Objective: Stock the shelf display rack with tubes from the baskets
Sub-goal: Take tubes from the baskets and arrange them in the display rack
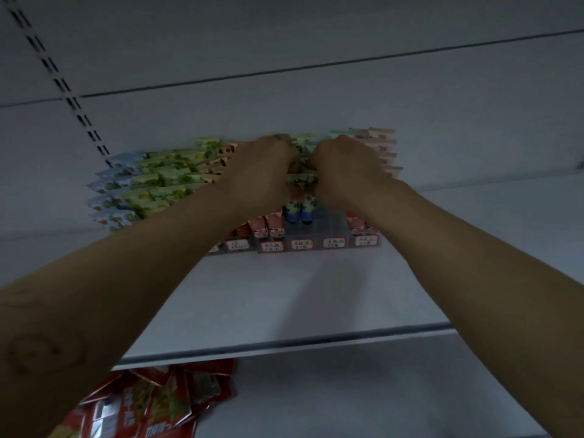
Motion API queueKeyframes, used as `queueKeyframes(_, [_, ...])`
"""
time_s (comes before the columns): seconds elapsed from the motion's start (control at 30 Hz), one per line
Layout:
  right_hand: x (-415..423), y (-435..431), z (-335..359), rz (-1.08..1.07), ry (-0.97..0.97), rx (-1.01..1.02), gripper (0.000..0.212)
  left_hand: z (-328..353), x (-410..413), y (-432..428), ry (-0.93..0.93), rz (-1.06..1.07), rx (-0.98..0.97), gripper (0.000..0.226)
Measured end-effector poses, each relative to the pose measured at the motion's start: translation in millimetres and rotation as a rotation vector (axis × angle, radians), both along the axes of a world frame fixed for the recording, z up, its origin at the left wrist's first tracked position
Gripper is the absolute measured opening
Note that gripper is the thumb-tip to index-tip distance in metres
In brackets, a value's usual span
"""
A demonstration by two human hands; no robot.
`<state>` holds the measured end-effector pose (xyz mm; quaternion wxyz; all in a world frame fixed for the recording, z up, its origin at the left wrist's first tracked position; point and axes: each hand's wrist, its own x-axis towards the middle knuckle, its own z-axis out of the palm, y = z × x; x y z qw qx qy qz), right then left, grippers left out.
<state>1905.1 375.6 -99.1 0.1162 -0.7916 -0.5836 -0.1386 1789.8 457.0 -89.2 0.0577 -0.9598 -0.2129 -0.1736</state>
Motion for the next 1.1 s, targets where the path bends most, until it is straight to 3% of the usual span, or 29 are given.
queueKeyframes(0.43, [2,3,-1,-0.008,0.026,-0.007,0.018,-11,5,-2,-0.006,0.036,0.111,0.028])
queueKeyframes(0.63, [-7,-3,2,-0.018,0.040,-0.025,0.018,-19,1,-3,-0.065,0.078,0.080,0.020])
queueKeyframes(0.73, [-15,-9,4,-0.018,0.036,-0.056,0.005,-23,0,-7,-0.071,0.125,0.050,0.019])
queueKeyframes(0.8, [-18,-12,7,-0.004,0.054,-0.079,0.012,-20,-5,-11,-0.081,0.129,0.030,0.016])
queueKeyframes(1.1, [-8,-9,8,0.038,-0.002,-0.078,0.014,-13,-10,-9,-0.165,0.069,-0.095,0.028])
